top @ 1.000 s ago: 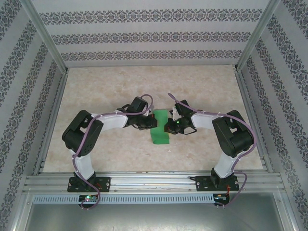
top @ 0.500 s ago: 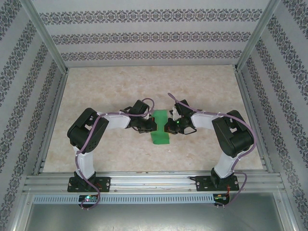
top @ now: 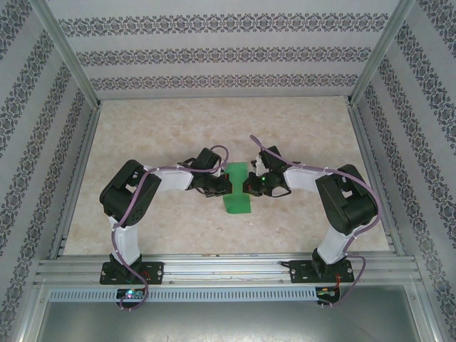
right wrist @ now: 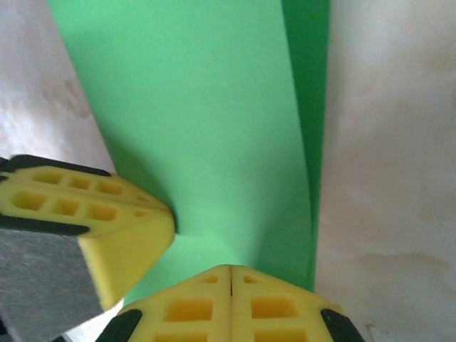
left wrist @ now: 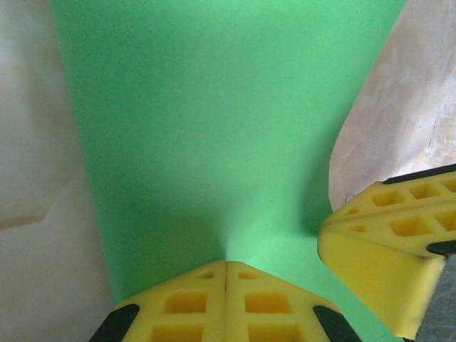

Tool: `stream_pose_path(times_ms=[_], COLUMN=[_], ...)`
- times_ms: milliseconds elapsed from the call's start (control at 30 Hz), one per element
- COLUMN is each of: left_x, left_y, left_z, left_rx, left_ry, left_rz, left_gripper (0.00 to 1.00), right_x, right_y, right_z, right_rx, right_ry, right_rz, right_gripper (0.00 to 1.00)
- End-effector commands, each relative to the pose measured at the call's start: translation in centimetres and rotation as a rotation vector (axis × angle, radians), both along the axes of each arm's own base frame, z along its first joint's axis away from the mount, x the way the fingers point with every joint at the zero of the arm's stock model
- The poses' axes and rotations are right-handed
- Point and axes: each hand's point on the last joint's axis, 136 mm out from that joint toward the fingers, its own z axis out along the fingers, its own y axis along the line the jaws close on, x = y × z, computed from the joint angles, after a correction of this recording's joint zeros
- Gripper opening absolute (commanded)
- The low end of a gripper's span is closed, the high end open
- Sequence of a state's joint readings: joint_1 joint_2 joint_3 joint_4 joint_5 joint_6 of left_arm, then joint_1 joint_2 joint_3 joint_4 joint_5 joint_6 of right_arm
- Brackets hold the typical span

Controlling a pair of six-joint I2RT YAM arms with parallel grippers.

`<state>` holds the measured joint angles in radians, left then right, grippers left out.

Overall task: Fold a paper plane with a square sheet of paper (fold left side to right side)
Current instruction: Hold the square sheet of paper at the center of the table, then first fold the square sheet of paper in half at the center of the table.

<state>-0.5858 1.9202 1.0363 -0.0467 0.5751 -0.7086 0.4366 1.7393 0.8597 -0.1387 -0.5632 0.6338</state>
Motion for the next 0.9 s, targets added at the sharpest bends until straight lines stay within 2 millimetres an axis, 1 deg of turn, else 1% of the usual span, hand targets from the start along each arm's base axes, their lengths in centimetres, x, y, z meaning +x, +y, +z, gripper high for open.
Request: stream_pose_path(times_ms=[0,200,300,500,667,867], left_x=[-1.6,-1.5,-1.5,-1.4,-2.0,-3.8], left_y=[1.1,1.1,1.0,0.9,0.9,1.5], left_z=[-2.8,-2.8,-2.8,-2.8,-2.7,-2.9], left_rx=[0.085,0.083,0.082,0.079,0.08,0.078], left_ry=[0.079,0.079,0.08,0.08,0.092,0.128], left_rz=[0.008,0.007,0.008,0.007,-0.001,-0.008], left_gripper=[0.02,0.02,0.02,0.02,0.02,0.02], right_x=[1.6,3.3,3.8,4.0,3.5,2.8], right_y=[1.8,3.1,3.6,3.8,2.6,0.7], right_z=[2.1,2.0,1.7,0.2,-1.8,-4.1], right_rx=[0.075,0.078,0.078,0.057,-0.021,-0.104], right_ry=[-0.057,-0.075,-0.072,-0.045,0.0,0.058], right_rz=[0.005,0.019,0.028,0.031,-0.001,-0.047], right_gripper=[0.0,0.0,0.0,0.0,0.0,0.0])
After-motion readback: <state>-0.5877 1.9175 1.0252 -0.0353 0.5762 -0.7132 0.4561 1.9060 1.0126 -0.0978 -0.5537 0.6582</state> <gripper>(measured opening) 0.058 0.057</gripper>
